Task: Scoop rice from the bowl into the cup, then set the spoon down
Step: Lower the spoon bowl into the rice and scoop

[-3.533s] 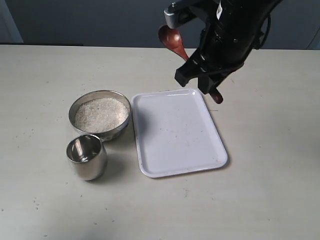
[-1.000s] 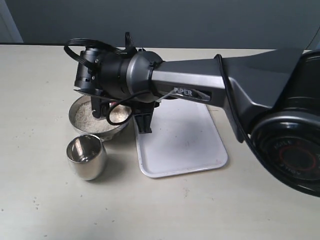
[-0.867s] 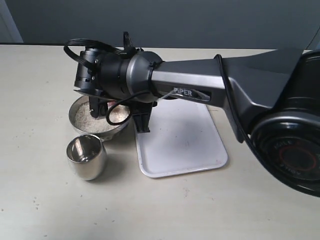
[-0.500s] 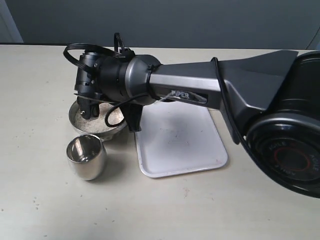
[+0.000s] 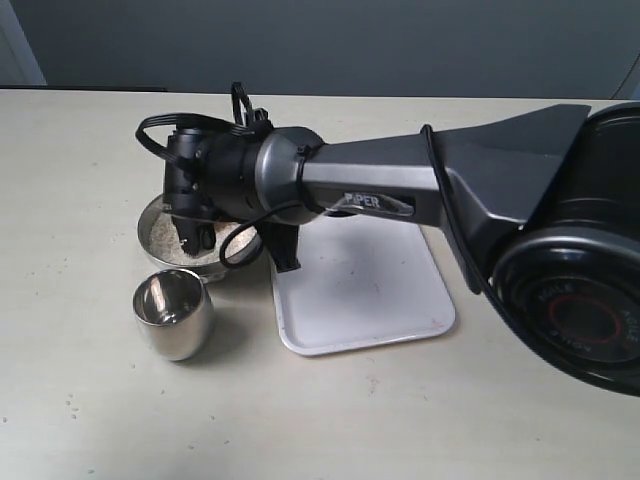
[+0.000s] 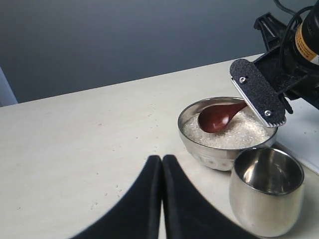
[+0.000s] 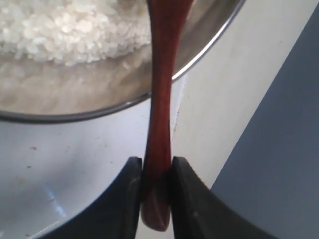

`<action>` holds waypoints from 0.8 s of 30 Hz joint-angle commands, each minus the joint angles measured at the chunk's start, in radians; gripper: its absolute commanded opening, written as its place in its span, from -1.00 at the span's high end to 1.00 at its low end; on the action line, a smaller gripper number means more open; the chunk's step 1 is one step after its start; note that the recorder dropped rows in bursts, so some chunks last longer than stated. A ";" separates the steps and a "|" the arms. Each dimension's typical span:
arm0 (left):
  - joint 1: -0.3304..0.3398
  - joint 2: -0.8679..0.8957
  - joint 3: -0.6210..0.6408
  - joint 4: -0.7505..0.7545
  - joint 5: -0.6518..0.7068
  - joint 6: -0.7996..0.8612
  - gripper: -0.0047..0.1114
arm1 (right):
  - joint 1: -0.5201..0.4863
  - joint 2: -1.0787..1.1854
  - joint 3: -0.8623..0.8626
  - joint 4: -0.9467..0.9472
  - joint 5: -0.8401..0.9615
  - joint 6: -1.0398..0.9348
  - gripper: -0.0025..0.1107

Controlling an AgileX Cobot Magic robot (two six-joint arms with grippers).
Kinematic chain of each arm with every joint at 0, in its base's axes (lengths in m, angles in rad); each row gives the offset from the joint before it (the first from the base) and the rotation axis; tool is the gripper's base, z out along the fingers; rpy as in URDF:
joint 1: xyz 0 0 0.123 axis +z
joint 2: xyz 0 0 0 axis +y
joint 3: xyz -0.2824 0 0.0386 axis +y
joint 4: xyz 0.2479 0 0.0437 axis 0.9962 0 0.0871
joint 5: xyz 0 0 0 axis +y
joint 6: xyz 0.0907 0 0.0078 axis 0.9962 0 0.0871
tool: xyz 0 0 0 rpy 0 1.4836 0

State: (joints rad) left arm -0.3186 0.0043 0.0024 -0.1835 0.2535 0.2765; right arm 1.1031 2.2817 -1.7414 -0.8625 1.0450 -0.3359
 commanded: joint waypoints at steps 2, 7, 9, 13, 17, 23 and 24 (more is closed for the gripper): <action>-0.002 -0.004 -0.002 -0.001 -0.015 -0.005 0.91 | 0.004 -0.003 0.003 -0.046 -0.007 0.035 0.97; -0.004 -0.004 -0.002 0.000 -0.015 -0.005 0.91 | 0.004 -0.003 0.003 -0.029 -0.009 0.035 0.97; -0.004 -0.004 -0.002 0.000 -0.015 -0.005 0.91 | 0.004 -0.003 0.003 -0.014 -0.016 0.034 0.97; -0.004 -0.004 -0.002 0.000 -0.015 -0.005 0.91 | 0.004 -0.003 0.003 -0.007 -0.032 0.031 0.97; -0.004 -0.004 -0.002 0.000 -0.015 -0.005 0.91 | 0.004 -0.003 0.003 -0.025 -0.032 0.033 0.97; -0.004 -0.004 -0.002 0.000 -0.015 -0.005 0.91 | 0.011 -0.003 0.003 -0.116 0.050 0.033 0.97; -0.004 -0.004 -0.002 0.000 -0.015 -0.005 0.91 | 0.016 -0.003 0.003 -0.118 0.064 0.031 0.97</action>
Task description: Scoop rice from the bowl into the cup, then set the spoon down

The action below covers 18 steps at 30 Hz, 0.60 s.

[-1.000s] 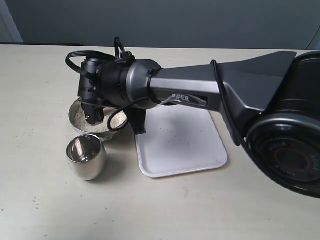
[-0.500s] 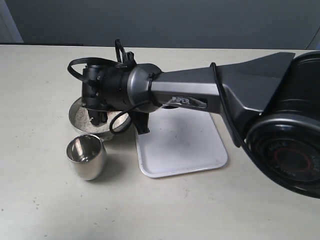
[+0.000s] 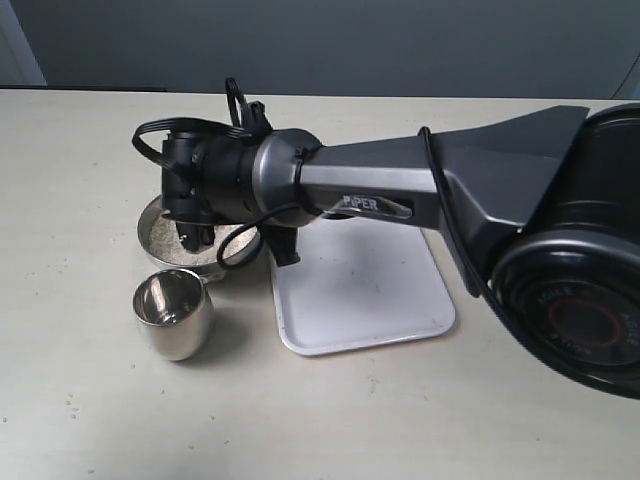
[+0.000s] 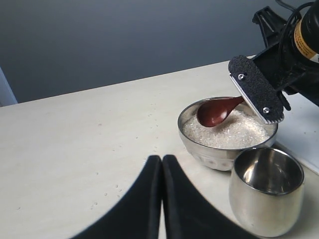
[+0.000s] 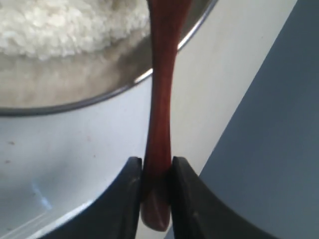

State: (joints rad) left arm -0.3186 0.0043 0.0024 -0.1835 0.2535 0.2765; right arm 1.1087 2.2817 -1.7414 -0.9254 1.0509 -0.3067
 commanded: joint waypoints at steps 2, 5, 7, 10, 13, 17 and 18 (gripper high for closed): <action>-0.004 -0.004 -0.002 0.000 -0.015 -0.005 0.91 | 0.020 -0.003 0.003 -0.059 0.085 0.002 0.97; -0.004 -0.004 -0.002 0.000 -0.015 -0.005 0.91 | 0.020 -0.003 0.003 -0.088 0.108 0.002 0.97; -0.004 -0.004 -0.002 0.002 -0.015 -0.005 0.91 | 0.020 -0.003 0.003 -0.102 0.133 0.002 0.97; -0.004 -0.004 -0.002 0.002 -0.015 -0.005 0.91 | 0.022 0.004 0.003 -0.119 0.157 0.006 0.97; -0.004 -0.004 -0.002 0.002 -0.015 -0.005 0.91 | 0.028 0.024 0.003 -0.119 0.170 0.009 0.97; -0.004 -0.004 -0.002 0.002 -0.015 -0.005 0.91 | 0.051 0.055 0.003 -0.118 0.169 0.011 0.97; -0.004 -0.004 -0.002 0.002 -0.015 -0.005 0.91 | 0.056 0.057 0.003 -0.116 0.169 0.011 0.97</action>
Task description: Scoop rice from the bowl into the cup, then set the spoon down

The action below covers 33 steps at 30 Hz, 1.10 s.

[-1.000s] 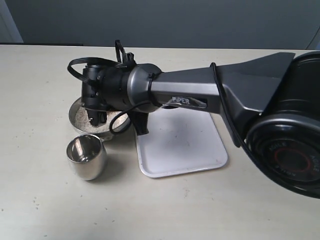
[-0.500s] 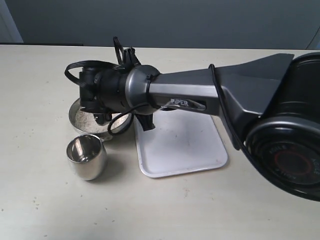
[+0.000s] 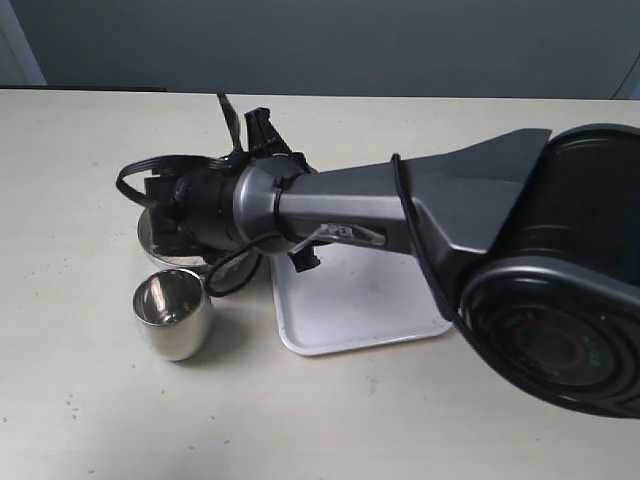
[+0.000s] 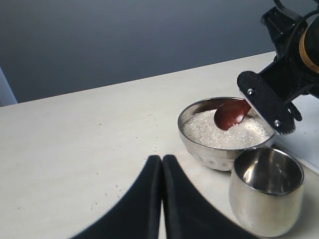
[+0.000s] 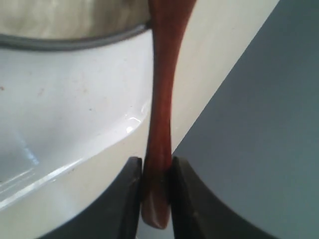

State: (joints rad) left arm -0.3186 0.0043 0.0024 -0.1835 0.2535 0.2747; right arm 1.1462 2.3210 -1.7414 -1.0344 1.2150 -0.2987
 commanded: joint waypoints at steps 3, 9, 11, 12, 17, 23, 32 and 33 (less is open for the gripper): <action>-0.006 -0.004 -0.002 0.002 -0.015 -0.003 0.91 | 0.025 0.022 0.003 0.002 0.003 0.003 0.97; -0.006 -0.004 -0.002 0.002 -0.015 -0.003 0.91 | 0.018 -0.004 0.001 0.040 -0.014 0.004 0.97; -0.006 -0.004 -0.002 0.002 -0.015 -0.003 0.91 | 0.011 -0.015 0.001 0.068 -0.029 0.001 0.97; -0.006 -0.004 -0.002 0.002 -0.015 -0.003 0.91 | 0.007 -0.019 0.001 0.072 -0.028 -0.001 0.97; -0.006 -0.004 -0.002 0.002 -0.015 -0.003 0.91 | -0.017 -0.032 0.001 0.146 -0.034 -0.056 0.97; -0.006 -0.004 -0.002 0.002 -0.015 -0.003 0.91 | -0.042 -0.045 0.001 0.179 -0.050 -0.066 0.97; -0.006 -0.004 -0.002 0.002 -0.015 -0.003 0.91 | -0.087 -0.097 0.001 0.304 -0.066 -0.144 0.97; -0.006 -0.004 -0.002 0.002 -0.015 -0.003 0.91 | -0.092 -0.099 0.001 0.323 -0.066 -0.156 0.97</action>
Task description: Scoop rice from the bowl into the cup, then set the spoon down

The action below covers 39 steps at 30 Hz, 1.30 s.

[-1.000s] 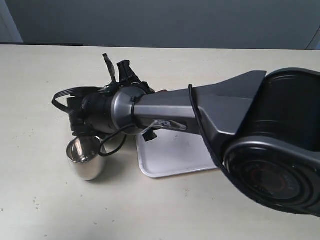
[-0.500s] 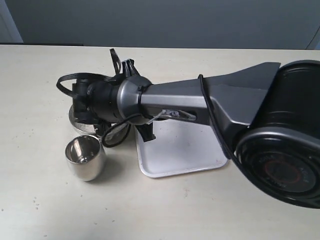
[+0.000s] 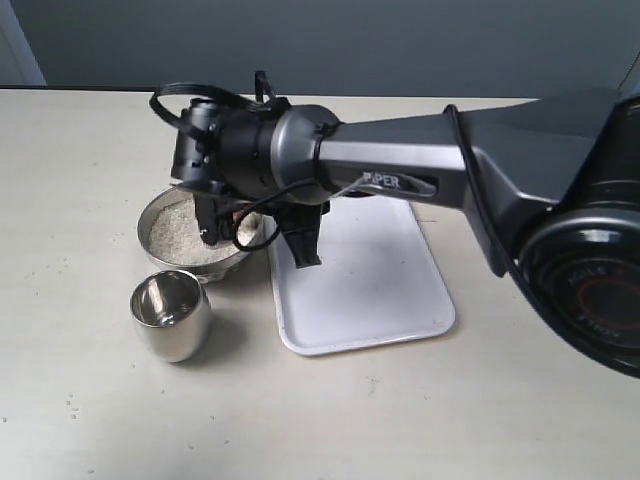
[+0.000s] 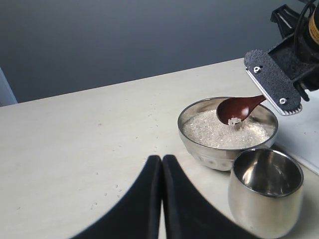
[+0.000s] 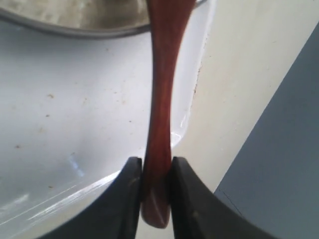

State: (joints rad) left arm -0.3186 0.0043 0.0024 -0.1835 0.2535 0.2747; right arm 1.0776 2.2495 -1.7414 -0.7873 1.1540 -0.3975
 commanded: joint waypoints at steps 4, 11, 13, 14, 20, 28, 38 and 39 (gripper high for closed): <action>-0.006 -0.004 -0.002 0.002 -0.015 -0.003 0.91 | -0.037 -0.030 0.001 0.140 -0.005 -0.100 0.97; -0.006 -0.004 -0.002 0.002 -0.015 -0.003 0.91 | -0.039 -0.030 0.001 0.062 -0.019 -0.049 0.97; -0.006 -0.004 -0.002 0.002 -0.015 -0.003 0.91 | -0.039 -0.030 0.001 0.001 -0.030 0.008 0.97; -0.006 -0.004 -0.002 0.002 -0.015 -0.003 0.91 | -0.034 -0.028 0.001 -0.024 -0.031 0.019 0.97; -0.005 -0.004 -0.002 0.000 -0.015 -0.003 0.91 | 0.012 -0.008 0.001 -0.111 -0.064 0.062 0.97; -0.005 -0.004 -0.002 0.000 -0.015 -0.003 0.91 | 0.040 0.027 0.001 -0.159 -0.014 0.056 0.97; -0.005 -0.004 -0.002 0.000 -0.015 -0.003 0.91 | 0.040 0.030 0.001 -0.154 -0.014 0.059 0.97; -0.005 -0.004 -0.002 0.000 -0.015 -0.003 0.91 | 0.040 0.030 0.001 -0.154 -0.014 0.059 0.97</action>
State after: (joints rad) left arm -0.3186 0.0043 0.0024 -0.1835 0.2535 0.2747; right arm 1.1195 2.2823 -1.7414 -0.9310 1.1372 -0.3436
